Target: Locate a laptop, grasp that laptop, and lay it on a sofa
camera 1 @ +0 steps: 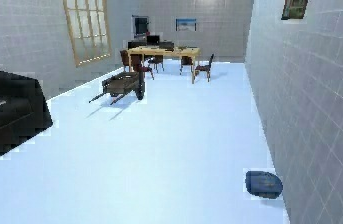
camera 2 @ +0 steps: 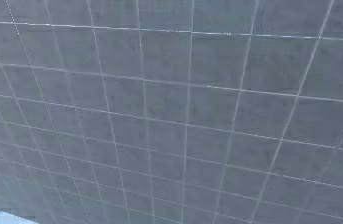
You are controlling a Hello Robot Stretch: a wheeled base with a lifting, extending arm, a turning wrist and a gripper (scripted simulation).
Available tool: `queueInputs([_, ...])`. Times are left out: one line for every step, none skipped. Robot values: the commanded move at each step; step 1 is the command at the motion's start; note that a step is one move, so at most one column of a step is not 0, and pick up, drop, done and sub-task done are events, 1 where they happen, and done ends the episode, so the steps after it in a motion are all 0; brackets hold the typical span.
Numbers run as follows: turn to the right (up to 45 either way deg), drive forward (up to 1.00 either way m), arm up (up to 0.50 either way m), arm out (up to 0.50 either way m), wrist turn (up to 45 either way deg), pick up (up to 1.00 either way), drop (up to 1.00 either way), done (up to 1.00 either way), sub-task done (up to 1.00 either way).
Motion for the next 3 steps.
queueInputs([0.0,1.0,0.0,0.0,0.0,0.0,0.0,0.0,0.0])
queueInputs([0.0,1.0,0.0,0.0,0.0,0.0,0.0,0.0,0.0])
queueInputs([0.0,1.0,0.0,0.0,0.0,0.0,0.0,0.0,0.0])
